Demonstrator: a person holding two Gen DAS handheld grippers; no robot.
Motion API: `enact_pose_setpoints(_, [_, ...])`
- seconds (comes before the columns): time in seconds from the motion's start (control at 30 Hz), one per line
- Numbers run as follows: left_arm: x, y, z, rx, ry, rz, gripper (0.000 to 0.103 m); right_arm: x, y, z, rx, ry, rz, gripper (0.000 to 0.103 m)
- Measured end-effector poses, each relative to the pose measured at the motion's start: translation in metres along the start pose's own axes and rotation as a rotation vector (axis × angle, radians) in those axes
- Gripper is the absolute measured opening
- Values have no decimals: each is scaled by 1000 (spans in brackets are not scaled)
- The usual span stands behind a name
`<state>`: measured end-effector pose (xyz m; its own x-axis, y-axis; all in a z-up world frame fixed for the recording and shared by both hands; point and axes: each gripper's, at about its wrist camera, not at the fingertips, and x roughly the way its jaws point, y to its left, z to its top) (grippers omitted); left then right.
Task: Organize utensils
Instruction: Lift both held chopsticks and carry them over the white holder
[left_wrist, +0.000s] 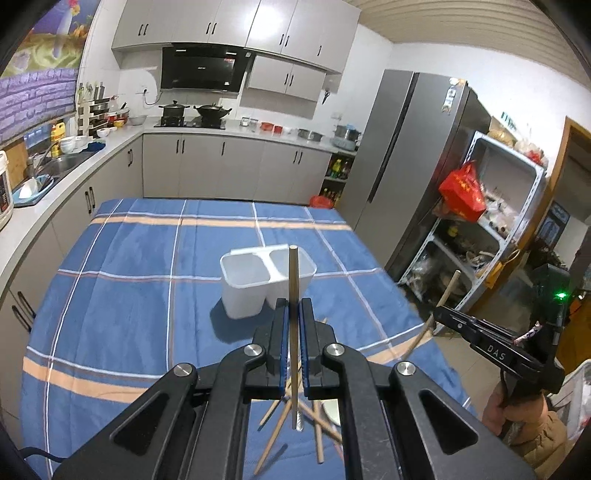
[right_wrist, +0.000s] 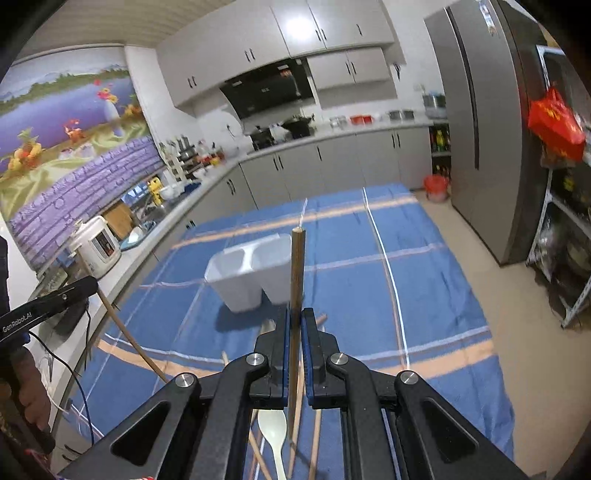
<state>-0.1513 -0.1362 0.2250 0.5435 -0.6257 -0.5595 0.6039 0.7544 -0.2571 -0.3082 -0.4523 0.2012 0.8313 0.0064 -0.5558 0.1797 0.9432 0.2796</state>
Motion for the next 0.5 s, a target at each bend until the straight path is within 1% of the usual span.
enact_pose_setpoints(0.13, [-3, 0, 24, 1, -36, -7, 5, -1, 5, 29, -22, -45, 8, 6])
enact_pose_setpoints(0.27, [-1, 0, 55, 21, -86, 13, 5, -1, 15, 63, -42, -101, 29, 6])
enact_pose_setpoints(0.4, [10, 3, 91, 33, -127, 44, 5, 10, 27, 98, -66, -157, 35, 6])
enact_pose_setpoints(0.5, [24, 6, 116, 46, -158, 66, 5, 29, 35, 126, -65, -189, 37, 6])
